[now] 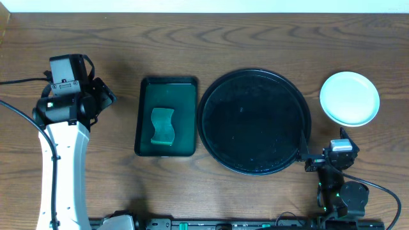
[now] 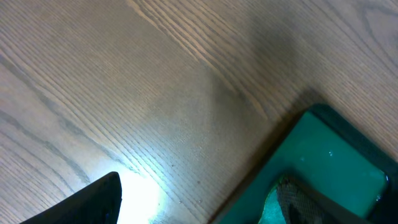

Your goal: Clean dirty plates on tray and stack at the side

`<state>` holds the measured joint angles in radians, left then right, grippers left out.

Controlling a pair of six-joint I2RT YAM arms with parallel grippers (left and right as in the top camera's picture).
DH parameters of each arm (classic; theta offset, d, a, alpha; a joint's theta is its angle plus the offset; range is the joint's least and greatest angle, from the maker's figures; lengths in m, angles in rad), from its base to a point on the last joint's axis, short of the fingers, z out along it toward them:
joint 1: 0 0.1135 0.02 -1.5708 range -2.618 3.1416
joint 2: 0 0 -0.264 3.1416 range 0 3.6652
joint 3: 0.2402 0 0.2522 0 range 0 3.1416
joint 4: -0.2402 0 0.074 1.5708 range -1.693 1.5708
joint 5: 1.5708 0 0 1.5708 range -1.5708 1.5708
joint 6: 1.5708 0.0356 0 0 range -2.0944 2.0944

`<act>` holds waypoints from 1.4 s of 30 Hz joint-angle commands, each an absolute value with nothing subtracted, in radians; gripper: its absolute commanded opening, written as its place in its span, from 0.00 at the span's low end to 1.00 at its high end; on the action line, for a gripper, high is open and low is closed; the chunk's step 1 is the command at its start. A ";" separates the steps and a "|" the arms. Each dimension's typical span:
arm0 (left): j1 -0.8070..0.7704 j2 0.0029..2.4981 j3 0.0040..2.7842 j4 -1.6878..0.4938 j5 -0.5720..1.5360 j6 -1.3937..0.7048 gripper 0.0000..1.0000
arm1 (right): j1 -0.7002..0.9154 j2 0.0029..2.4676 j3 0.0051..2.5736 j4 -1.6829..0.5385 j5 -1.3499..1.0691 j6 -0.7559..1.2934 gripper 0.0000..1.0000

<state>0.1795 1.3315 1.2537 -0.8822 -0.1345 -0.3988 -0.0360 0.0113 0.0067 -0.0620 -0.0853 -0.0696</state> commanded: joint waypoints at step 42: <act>0.183 1.326 1.267 -0.882 -0.143 -0.401 0.80 | -0.031 0.006 0.005 -0.068 0.063 0.108 0.99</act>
<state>0.1799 1.3315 1.2537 -0.8822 -0.1345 -0.3988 -0.0341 0.0113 0.0067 -0.0639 0.0502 0.0956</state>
